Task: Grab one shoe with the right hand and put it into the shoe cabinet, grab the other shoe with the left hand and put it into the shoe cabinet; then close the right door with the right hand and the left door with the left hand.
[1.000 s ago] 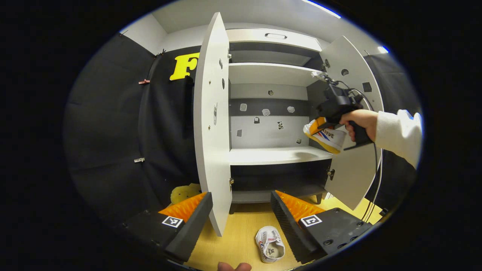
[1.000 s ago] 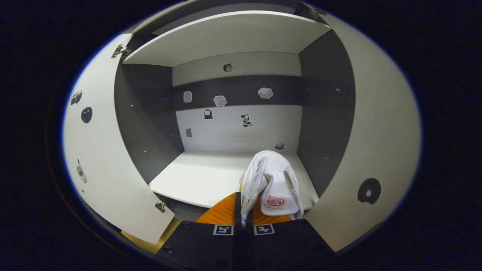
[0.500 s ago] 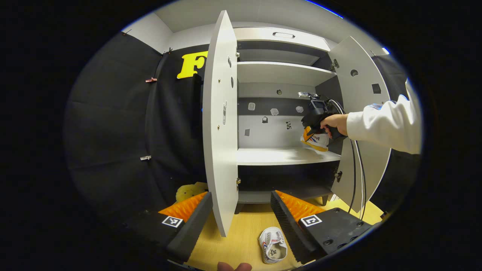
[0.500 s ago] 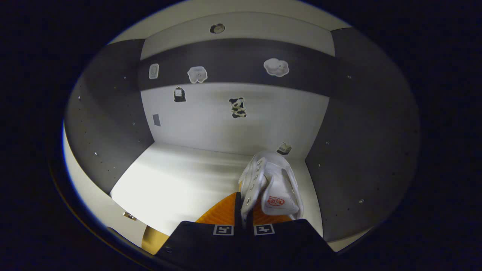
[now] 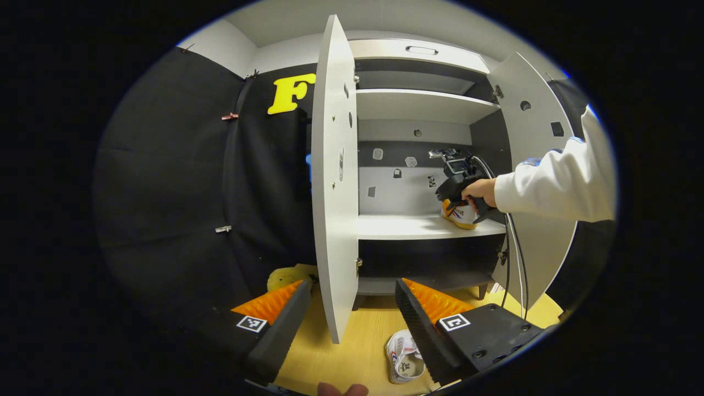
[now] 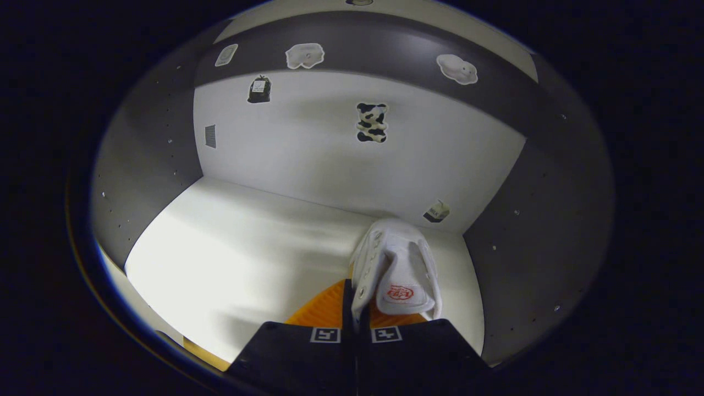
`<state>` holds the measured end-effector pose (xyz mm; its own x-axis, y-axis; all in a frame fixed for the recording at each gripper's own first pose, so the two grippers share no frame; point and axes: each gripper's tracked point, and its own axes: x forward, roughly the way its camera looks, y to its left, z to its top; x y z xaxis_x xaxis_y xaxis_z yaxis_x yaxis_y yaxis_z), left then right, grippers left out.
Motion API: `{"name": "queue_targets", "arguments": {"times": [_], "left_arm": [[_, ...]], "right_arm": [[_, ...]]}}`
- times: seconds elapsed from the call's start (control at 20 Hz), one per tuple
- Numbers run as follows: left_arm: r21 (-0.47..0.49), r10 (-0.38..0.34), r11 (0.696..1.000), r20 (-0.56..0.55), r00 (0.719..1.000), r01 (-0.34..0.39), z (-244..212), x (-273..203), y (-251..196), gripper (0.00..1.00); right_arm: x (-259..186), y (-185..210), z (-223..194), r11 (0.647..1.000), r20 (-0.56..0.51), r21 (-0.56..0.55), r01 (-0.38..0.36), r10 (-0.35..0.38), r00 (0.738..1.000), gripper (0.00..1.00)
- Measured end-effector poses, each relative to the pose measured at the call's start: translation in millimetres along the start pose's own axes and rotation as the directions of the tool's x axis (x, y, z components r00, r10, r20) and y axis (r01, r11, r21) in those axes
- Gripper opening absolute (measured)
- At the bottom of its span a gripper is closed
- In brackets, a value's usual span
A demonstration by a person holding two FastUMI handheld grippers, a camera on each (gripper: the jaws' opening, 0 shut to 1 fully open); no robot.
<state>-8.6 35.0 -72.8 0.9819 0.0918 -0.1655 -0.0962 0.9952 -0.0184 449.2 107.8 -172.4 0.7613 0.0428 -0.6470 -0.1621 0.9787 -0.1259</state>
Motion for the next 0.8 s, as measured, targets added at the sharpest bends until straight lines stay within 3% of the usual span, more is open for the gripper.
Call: {"name": "queue_targets", "arguments": {"times": [0.1,0.15,0.4,0.45,0.65,0.8], "left_arm": [[0.004,-0.011,1.0,-0.001,1.0,0.011,1.7,-1.5,-6.8,0.97],[0.002,-0.017,1.0,-0.001,1.0,0.017,1.5,-2.1,-9.3,0.97],[-0.008,-0.046,0.999,0.008,0.999,0.046,4.2,-2.4,-17.8,0.97],[-0.01,-0.052,0.999,0.008,0.999,0.052,3.5,-2.2,-19.4,0.97],[-0.015,-0.064,0.998,-0.004,0.998,0.064,-2.5,2.1,-19.7,0.97],[-0.002,-0.075,0.997,-0.006,0.997,0.075,-8.4,3.4,-21.4,0.97]], "right_arm": [[-5.4,7.3,-4.0,1.0,-0.017,0.016,-0.022,0.023,1.0,0.14],[-9.9,10.9,-6.5,0.999,-0.025,0.029,-0.036,0.037,0.999,0.29],[-46.6,20.2,-9.8,0.99,0.022,0.106,-0.095,0.093,0.995,0.7],[-59.2,22.4,-7.0,0.986,0.057,0.122,-0.113,0.106,0.993,0.87],[-111.9,17.0,5.8,0.976,0.228,0.169,-0.136,0.095,0.969,0.93],[-163.9,14.7,10.9,0.964,0.359,0.205,-0.17,0.087,0.929,0.95]]}}
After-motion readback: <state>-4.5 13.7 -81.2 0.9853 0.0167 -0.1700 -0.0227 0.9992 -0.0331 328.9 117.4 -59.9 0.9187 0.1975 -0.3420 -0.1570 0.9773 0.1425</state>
